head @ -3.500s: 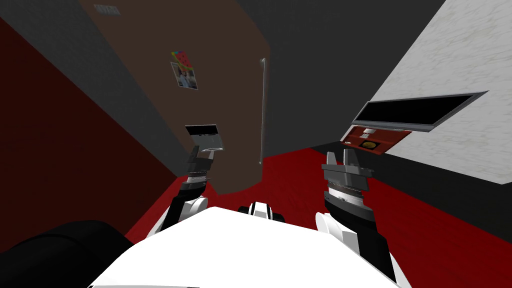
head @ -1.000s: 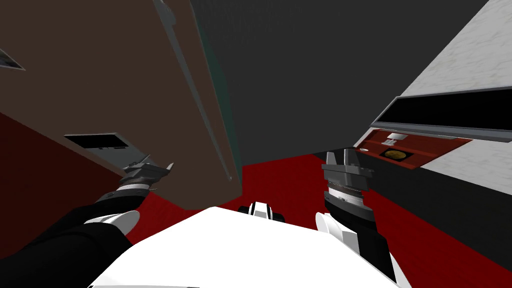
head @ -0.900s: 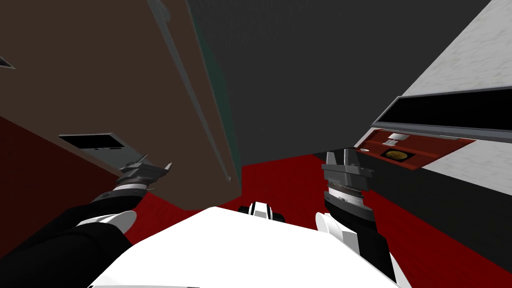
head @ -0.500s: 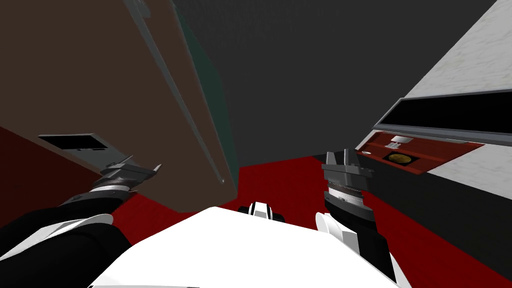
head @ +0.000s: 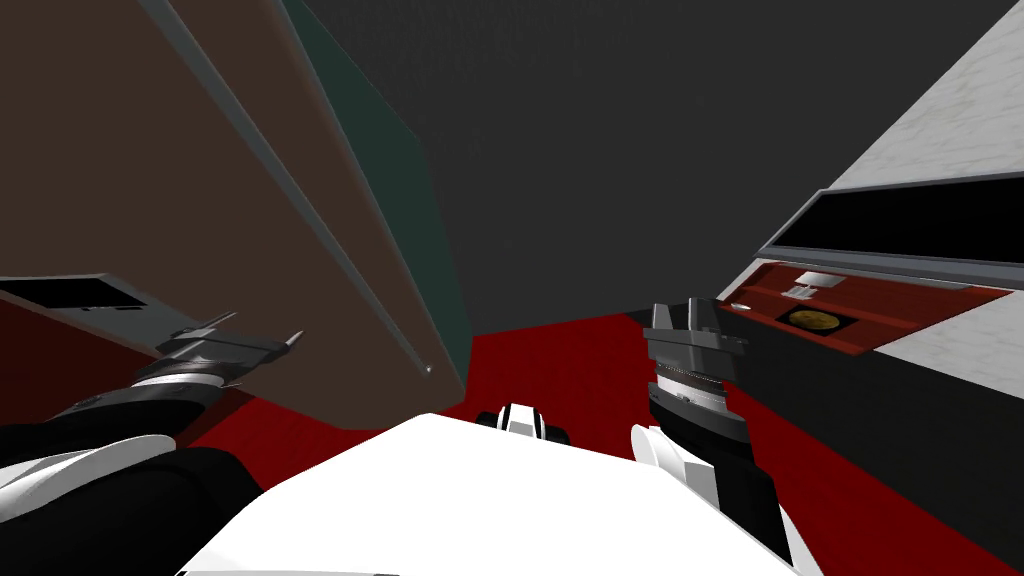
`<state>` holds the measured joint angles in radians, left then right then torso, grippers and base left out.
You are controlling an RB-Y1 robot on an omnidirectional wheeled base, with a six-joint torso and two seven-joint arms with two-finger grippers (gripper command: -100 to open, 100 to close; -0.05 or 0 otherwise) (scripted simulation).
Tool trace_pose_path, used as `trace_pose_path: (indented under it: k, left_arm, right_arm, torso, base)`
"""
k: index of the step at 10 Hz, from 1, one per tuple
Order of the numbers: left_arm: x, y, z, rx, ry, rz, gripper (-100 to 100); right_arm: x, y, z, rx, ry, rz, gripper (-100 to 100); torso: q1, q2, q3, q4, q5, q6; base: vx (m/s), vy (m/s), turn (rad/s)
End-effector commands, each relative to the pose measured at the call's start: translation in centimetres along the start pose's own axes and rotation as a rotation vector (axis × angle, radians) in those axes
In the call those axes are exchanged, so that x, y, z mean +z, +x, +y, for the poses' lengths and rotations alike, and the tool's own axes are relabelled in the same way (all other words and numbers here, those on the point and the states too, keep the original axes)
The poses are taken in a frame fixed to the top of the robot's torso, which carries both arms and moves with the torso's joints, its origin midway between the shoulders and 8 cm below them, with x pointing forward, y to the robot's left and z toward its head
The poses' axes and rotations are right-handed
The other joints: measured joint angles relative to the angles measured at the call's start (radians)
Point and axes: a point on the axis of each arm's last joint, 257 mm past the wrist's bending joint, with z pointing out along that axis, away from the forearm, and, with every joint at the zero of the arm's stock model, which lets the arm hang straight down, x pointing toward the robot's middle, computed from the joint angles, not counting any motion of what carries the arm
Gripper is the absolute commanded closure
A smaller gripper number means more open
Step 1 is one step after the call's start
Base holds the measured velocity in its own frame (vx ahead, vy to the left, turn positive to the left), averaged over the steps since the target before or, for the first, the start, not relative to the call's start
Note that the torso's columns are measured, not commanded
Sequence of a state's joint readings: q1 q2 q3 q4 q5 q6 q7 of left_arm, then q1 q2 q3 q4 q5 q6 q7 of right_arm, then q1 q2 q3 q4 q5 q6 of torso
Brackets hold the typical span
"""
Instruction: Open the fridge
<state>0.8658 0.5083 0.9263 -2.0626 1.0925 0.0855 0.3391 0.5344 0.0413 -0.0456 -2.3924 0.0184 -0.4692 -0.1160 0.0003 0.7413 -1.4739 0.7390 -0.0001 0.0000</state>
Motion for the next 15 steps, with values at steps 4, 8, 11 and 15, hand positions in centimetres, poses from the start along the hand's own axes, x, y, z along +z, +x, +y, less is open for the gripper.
trace_pose_path:
  k: [4, 8, 11, 15]
  left_arm:
    - [0.5, -3.1, -4.4, -0.071, -0.031, -0.066, -100]
    - [0.8, -3.5, -6.4, -0.118, -0.042, -0.076, -100]
    - [1.0, -3.5, -8.1, -0.146, -0.052, -0.078, -100]
    - [1.6, -2.5, -10.5, -0.183, -0.067, -0.064, -100]
  right_arm:
    - [0.0, 0.0, 0.0, 0.0, 0.0, 0.0, 0]
    - [0.0, 0.0, 0.0, 0.0, 0.0, 0.0, 0]
    - [0.0, 0.0, 0.0, 0.0, 0.0, 0.0, 0]
    - [0.0, 0.0, 0.0, 0.0, 0.0, 0.0, 0]
  torso:
    - [-0.001, -0.003, -0.002, -0.001, 0.0, 0.0]
    - [0.002, -0.002, -0.001, -0.001, 0.001, 0.0]
    - [-0.002, -0.003, -0.002, -0.001, -0.001, 0.0]
    - [0.0, -0.003, -0.002, -0.001, 0.0, 0.0]
  base:
    - [0.125, -0.173, 0.038]
    - [0.085, -0.122, 0.02]
    - [0.082, -0.145, 0.028]
    - [0.094, -0.133, 0.026]
